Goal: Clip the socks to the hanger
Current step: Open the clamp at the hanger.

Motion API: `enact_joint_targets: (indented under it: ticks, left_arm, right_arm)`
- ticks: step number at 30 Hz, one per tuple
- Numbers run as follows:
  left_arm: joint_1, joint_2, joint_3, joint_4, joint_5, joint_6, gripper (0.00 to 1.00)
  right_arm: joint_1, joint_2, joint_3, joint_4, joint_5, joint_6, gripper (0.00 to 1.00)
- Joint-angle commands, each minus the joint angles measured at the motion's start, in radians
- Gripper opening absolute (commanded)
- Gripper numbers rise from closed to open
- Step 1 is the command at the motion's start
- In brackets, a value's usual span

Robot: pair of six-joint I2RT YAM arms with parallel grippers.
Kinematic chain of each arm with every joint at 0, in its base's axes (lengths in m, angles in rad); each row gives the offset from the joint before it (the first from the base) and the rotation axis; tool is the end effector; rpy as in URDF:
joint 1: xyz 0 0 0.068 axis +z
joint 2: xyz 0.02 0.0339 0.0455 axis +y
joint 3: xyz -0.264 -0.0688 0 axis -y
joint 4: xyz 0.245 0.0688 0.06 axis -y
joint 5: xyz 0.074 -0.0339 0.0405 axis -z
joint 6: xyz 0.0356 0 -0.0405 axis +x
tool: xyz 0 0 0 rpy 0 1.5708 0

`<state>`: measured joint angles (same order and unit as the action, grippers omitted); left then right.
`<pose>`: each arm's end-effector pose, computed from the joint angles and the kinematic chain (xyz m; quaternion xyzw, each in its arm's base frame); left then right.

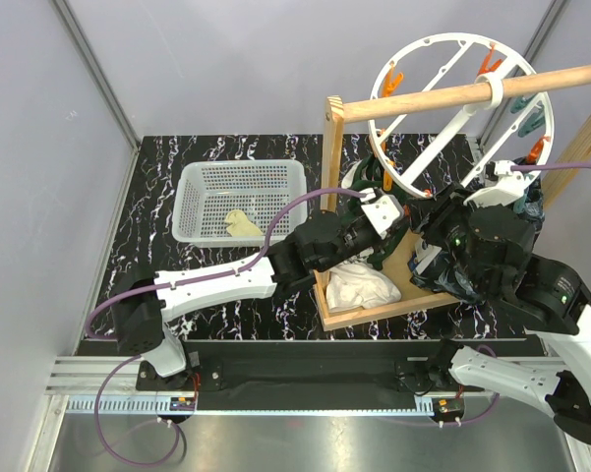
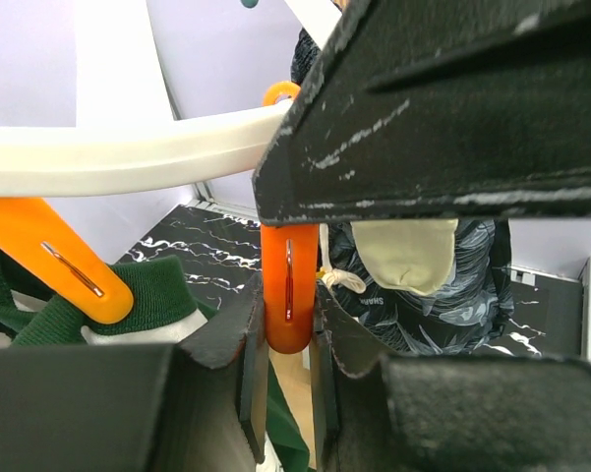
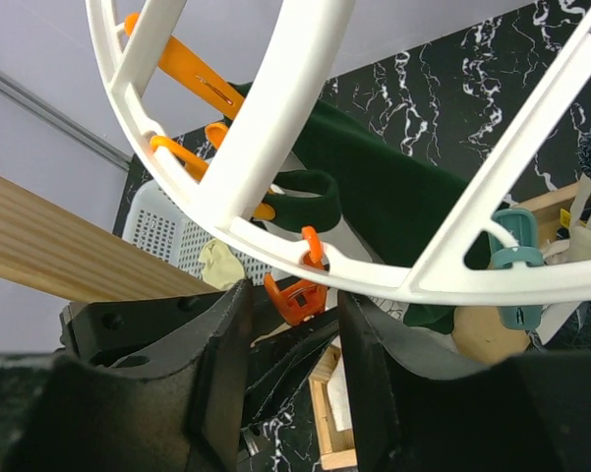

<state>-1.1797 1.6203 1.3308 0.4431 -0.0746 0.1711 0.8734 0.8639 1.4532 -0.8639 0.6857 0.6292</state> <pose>0.1523 -0.3625 0.3815 0.3845 0.5252 -0.3454 0.6760 0.0922 0.0749 0.4727 0.1100 0.7700 0.1922 0.5984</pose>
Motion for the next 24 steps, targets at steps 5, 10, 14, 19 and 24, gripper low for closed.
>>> enact_joint_targets:
  ticks: [5, 10, 14, 19, 24]
  left_arm:
    - [0.002, -0.019, 0.039, 0.094, 0.016, -0.051, 0.0]
    - [-0.003, -0.022, 0.039, 0.094, 0.015, -0.061, 0.0]
    - [-0.008, -0.025, 0.039, 0.092, 0.016, -0.061, 0.0]
    - [-0.011, -0.02, 0.039, 0.094, 0.016, -0.064, 0.0]
    - [-0.014, -0.019, 0.039, 0.097, 0.019, -0.065, 0.0]
  right_arm:
    - [0.003, -0.002, -0.017, 0.041, 0.066, -0.015, 0.51]
    - [0.003, 0.003, -0.045, 0.106, 0.071, -0.052, 0.51]
    - [0.001, 0.009, -0.051, 0.127, 0.084, -0.071, 0.47]
    - [0.001, -0.008, -0.068, 0.169, 0.097, -0.097, 0.43]
    - [0.002, -0.006, -0.073, 0.174, 0.106, -0.1, 0.39]
